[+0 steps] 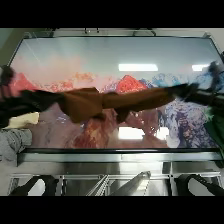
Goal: Fold the shirts.
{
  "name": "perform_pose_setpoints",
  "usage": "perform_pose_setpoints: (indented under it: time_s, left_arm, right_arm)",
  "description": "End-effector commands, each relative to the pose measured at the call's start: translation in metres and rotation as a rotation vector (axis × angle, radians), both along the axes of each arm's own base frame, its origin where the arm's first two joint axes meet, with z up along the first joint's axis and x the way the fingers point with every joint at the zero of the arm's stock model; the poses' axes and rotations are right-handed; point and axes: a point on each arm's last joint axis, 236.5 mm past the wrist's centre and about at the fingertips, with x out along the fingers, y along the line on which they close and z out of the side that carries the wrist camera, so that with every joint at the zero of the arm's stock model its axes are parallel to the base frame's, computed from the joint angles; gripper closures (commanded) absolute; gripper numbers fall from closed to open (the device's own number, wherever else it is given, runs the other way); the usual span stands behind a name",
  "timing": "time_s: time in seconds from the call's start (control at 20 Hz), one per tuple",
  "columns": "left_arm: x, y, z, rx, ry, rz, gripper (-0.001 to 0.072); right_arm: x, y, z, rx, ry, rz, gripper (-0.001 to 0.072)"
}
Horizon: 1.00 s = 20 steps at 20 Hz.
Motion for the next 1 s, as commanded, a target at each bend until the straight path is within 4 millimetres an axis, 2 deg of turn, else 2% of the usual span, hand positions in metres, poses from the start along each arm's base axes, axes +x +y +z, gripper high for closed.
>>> perform_pose_setpoints:
  time_s: [0.0,0.1,0.15,0.2,0.3,0.35,0.4,0.45,0.5,0.55,0.65,0.75,0.8,0.85,0.95]
  left_arm:
    - [-0.063,0.06,0.164,-0.372,-0.514,0.087,0.0681]
    - [-0.101,0.094,0.218,-0.512,-0.747,0.169,0.0681]
    - [-0.113,0.106,0.232,-0.553,-0.806,0.199,0.0681]
    - [-0.119,0.113,0.237,-0.573,-0.83,0.211,0.0681]
    - [-0.11,0.114,0.23,-0.565,-0.788,0.213,0.0681]
    - [-0.096,0.114,0.222,-0.562,-0.734,0.214,0.0681]
    - [-0.068,0.117,0.206,-0.551,-0.637,0.242,0.068]
    - [-0.036,0.121,0.185,-0.522,-0.534,0.291,0.068]
    - [0.001,0.126,0.152,-0.47,-0.413,0.345,0.068]
    - [0.031,0.126,0.115,-0.417,-0.299,0.366,0.068]
    - [0.071,0.113,0.042,-0.345,-0.095,0.337,0.0681]
    - [0.097,0.096,-0.025,-0.318,0.089,0.288,0.0677]
    - [0.106,0.088,-0.056,-0.31,0.165,0.269,0.0625]
    - [0.112,0.079,-0.088,-0.301,0.238,0.249,0.0512]
    - [0.12,0.071,-0.138,-0.291,0.325,0.232,0.0512]
  right_arm:
    - [-0.04,-0.018,0.145,-0.01,-0.39,-0.113,0.0695]
    - [-0.072,-0.016,0.204,-0.107,-0.627,-0.192,0.0694]
    - [-0.088,-0.014,0.231,-0.169,-0.743,-0.248,0.0695]
    - [-0.101,-0.013,0.255,-0.228,-0.837,-0.317,0.0694]
    - [-0.118,-0.016,0.288,-0.327,-0.984,-0.442,0.0695]
    - [-0.116,-0.025,0.293,-0.368,-1.004,-0.503,0.0695]
    - [-0.105,-0.036,0.288,-0.392,-0.974,-0.539,0.0695]
    - [-0.086,-0.047,0.273,-0.397,-0.904,-0.541,0.0695]
    - [-0.063,-0.055,0.251,-0.386,-0.811,-0.517,0.0694]
    - [-0.037,-0.06,0.22,-0.38,-0.701,-0.47,0.0695]
    - [0.008,-0.053,0.144,-0.371,-0.475,-0.341,0.0694]
    - [0.038,-0.028,0.064,-0.351,-0.271,-0.185,0.0694]
    - [0.05,-0.012,0.023,-0.34,-0.178,-0.116,0.0694]
    - [0.057,0.002,-0.013,-0.332,-0.097,-0.057,0.0694]
    - [0.067,0.029,-0.085,-0.309,0.063,0.038,0.0694]
